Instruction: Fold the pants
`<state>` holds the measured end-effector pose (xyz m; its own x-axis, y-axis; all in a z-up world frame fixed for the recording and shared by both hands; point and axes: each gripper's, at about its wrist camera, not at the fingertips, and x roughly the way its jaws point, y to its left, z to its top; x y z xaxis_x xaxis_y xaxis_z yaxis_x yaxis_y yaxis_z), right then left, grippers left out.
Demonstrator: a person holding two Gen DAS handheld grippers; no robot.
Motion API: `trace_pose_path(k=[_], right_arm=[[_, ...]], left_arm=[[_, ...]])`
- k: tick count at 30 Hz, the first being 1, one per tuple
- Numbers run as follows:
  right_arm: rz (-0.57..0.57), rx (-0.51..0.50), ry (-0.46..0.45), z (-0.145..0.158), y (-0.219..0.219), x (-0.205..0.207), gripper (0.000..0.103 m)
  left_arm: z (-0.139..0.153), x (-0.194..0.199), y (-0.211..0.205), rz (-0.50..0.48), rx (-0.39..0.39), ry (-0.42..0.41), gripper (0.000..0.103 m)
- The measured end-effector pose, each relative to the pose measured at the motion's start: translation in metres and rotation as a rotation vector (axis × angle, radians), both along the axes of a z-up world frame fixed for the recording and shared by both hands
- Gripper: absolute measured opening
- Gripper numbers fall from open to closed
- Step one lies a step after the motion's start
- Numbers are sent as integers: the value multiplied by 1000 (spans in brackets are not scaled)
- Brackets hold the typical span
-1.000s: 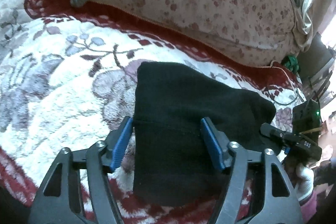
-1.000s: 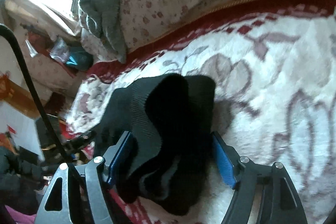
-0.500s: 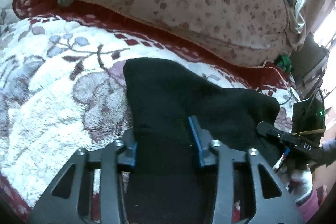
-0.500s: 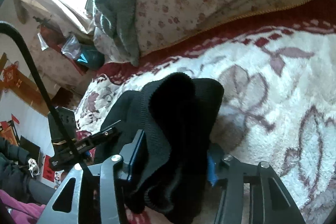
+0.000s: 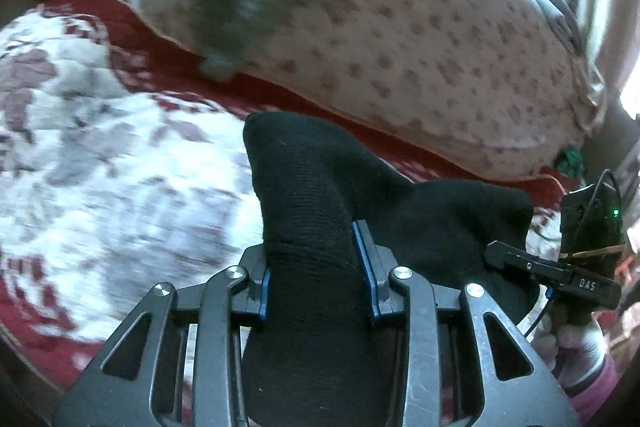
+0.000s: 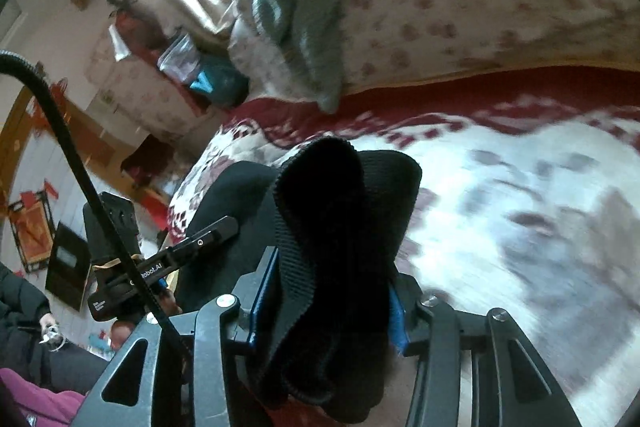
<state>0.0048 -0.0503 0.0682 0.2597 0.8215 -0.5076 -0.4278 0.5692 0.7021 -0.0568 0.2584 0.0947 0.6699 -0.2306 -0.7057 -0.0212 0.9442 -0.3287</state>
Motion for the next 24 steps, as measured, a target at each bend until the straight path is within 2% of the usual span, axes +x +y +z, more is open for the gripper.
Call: trace_pose_path(k=[8, 12, 14, 16, 17, 20, 24], right_arm=[[104, 12, 26, -11, 97, 35, 45], [120, 19, 77, -31, 133, 46, 45], [115, 10, 103, -44, 144, 51, 47], [105, -8, 111, -55, 148, 55, 51], [104, 6, 141, -61, 147, 59, 51], [114, 12, 152, -62, 144, 62, 53], [118, -46, 122, -52, 144, 59, 55]], left_arm=[[-5, 8, 87, 125, 27, 23, 33], [-23, 18, 121, 166, 24, 53, 33], [-39, 22, 136, 184, -3, 88, 33], [-53, 23, 145, 190, -57, 105, 36], [-54, 22, 145, 189, -58, 96, 41], [-54, 17, 142, 212, -6, 82, 60], [-51, 16, 139, 238, 5, 94, 61]])
